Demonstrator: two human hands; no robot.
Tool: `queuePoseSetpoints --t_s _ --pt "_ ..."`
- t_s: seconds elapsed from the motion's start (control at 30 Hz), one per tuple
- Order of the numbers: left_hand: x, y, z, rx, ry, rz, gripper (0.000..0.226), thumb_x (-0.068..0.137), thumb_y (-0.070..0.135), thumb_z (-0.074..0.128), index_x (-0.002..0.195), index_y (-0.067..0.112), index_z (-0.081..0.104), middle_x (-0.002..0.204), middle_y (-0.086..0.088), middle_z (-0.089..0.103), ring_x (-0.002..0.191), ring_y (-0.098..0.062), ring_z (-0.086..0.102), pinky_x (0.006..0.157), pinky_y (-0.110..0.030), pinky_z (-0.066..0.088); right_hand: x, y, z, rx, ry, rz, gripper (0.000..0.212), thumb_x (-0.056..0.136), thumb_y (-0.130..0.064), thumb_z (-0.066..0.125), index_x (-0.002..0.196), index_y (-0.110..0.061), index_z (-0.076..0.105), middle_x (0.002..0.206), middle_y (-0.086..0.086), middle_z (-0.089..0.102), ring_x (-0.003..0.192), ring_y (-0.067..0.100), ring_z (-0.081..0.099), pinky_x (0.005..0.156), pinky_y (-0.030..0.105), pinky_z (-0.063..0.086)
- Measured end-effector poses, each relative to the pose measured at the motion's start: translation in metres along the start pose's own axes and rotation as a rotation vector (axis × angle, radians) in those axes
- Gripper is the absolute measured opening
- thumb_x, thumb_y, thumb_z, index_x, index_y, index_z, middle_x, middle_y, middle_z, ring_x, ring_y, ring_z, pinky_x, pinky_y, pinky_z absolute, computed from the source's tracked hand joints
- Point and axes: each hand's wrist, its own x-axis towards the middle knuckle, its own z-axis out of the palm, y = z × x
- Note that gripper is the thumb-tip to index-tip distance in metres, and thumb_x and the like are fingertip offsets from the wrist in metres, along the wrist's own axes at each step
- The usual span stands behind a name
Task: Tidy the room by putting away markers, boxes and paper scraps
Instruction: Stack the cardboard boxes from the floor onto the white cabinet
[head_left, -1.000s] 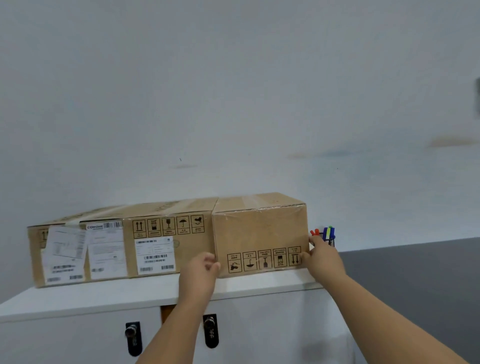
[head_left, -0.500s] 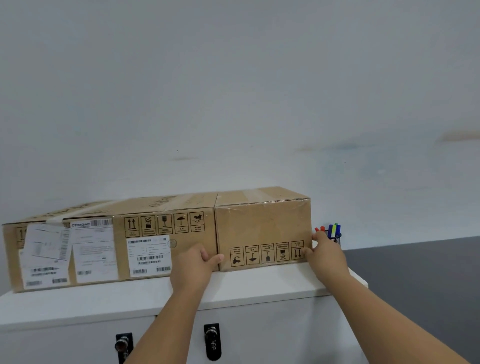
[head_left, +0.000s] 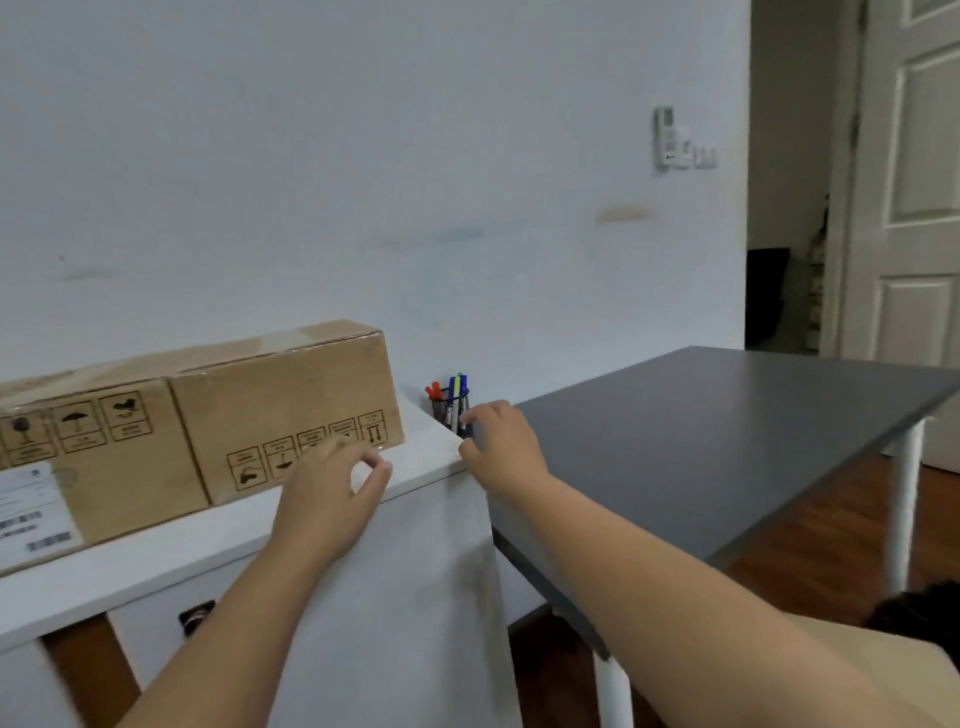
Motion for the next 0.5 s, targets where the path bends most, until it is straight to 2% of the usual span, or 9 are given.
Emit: queuePoseSetpoints --t_s 0.2,0.37,0.5 --pt "-0.014 0.109 0.071 -0.129 -0.149 0.241 0.009 0.091 0.033 0.061 0.096 0.029 0.066 0.115 0.010 0.059 0.112 -0.014 0.051 0.094 -0.030 0.040 -0.039 0.088 -0.104 -0.242 -0.063 0.168 0.043 0.093 -0.031 0.052 0.135 -0.022 0.049 0.141 0.006 0.041 0.132 0.027 0.036 0.107 0.042 0.037" --pt "-0.051 0.199 0.138 -0.250 -0.290 0.363 0.011 0.092 0.032 0.061 0.100 0.026 0.065 0.115 0.006 0.060 0.112 -0.015 0.055 0.093 -0.030 0.041 -0.107 0.167 -0.190 -0.335 0.007 0.374 0.043 0.091 -0.035 0.053 0.133 -0.025 0.051 0.142 0.005 0.040 0.130 0.027 0.038 0.105 0.042 0.037" --pt "-0.104 0.263 0.186 -0.336 -0.446 0.444 0.016 0.091 0.030 0.061 0.105 0.024 0.066 0.116 0.007 0.058 0.111 -0.012 0.053 0.092 -0.028 0.041 -0.181 0.230 -0.230 -0.345 0.058 0.559 0.042 0.088 -0.032 0.053 0.129 -0.026 0.053 0.138 0.007 0.045 0.127 0.029 0.042 0.105 0.043 0.039"
